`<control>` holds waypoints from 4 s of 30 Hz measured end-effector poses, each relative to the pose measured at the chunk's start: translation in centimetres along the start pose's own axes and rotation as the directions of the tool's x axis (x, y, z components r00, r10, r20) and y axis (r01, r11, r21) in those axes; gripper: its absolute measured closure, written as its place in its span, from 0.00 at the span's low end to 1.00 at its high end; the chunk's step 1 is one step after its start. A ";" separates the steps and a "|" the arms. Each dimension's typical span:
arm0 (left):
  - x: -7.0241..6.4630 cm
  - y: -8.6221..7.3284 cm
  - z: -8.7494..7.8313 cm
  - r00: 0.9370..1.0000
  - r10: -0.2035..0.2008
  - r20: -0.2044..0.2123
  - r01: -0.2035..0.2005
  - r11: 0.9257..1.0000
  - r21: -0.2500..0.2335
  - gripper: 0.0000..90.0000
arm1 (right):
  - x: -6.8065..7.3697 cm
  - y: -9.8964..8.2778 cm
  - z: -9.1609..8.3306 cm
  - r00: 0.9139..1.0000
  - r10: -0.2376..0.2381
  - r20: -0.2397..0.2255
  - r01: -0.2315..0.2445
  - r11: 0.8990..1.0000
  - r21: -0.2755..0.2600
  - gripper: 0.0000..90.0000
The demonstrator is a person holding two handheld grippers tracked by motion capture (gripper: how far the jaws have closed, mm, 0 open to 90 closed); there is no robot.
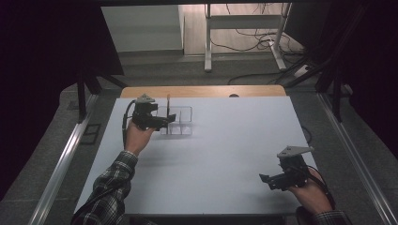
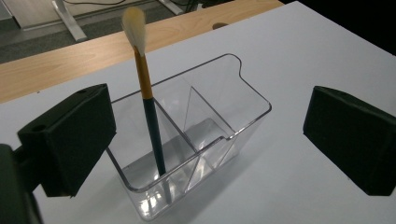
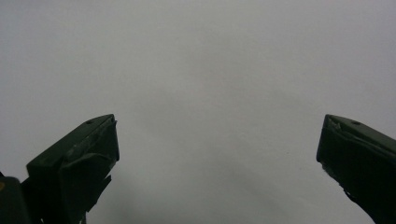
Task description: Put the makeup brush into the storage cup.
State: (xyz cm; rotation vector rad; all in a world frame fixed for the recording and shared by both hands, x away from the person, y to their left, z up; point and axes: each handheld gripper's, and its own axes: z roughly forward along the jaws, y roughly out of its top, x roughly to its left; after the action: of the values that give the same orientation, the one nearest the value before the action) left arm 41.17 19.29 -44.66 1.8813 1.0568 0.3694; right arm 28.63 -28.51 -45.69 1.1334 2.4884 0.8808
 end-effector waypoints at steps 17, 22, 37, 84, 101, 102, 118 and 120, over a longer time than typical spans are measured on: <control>-0.6 -0.7 -1.6 1.000 -0.005 0.026 0.005 1.000 -0.011 0.04 | 0.0 0.0 -0.1 1.000 0.004 -0.003 -0.004 1.000 -0.012 0.00; -0.8 -0.9 -1.8 0.999 0.000 0.033 0.000 1.000 -0.007 0.04 | 0.0 0.0 -0.1 1.000 0.012 -0.005 -0.012 1.000 -0.014 0.00; -1.7 -1.6 -2.7 0.998 0.013 0.059 -0.013 1.000 0.005 0.04 | -0.1 0.1 -0.2 1.000 0.009 -0.006 -0.010 1.000 -0.023 0.00; -3.1 -4.5 -6.6 0.998 0.046 0.034 -0.047 0.999 0.028 0.03 | 0.0 0.1 -0.3 1.000 0.009 -0.008 -0.009 0.999 -0.030 0.00; -3.3 -5.5 -8.1 0.999 0.044 0.015 -0.044 0.998 0.042 0.03 | 0.0 0.1 -0.3 1.000 0.017 -0.015 -0.017 0.999 -0.029 0.00; -3.2 -5.6 -8.2 0.999 0.043 0.015 -0.044 0.998 0.043 0.03 | 0.0 0.1 -0.3 1.000 0.016 -0.015 -0.016 0.999 -0.028 0.00; -2.9 -7.0 -10.1 1.000 0.023 -0.012 -0.022 0.999 0.047 0.03 | 0.2 0.1 -0.3 1.000 -0.001 -0.024 0.001 1.000 -0.022 0.00; -3.0 -7.2 -10.3 1.000 0.020 -0.015 -0.020 0.999 0.047 0.03 | 0.1 0.1 -0.3 1.000 0.003 -0.023 -0.004 1.000 -0.025 0.00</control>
State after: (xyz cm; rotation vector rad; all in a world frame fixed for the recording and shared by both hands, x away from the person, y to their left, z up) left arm 29.31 24.34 -44.59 1.9345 1.0657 0.3739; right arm 28.46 -28.49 -45.34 1.1260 2.4877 0.9283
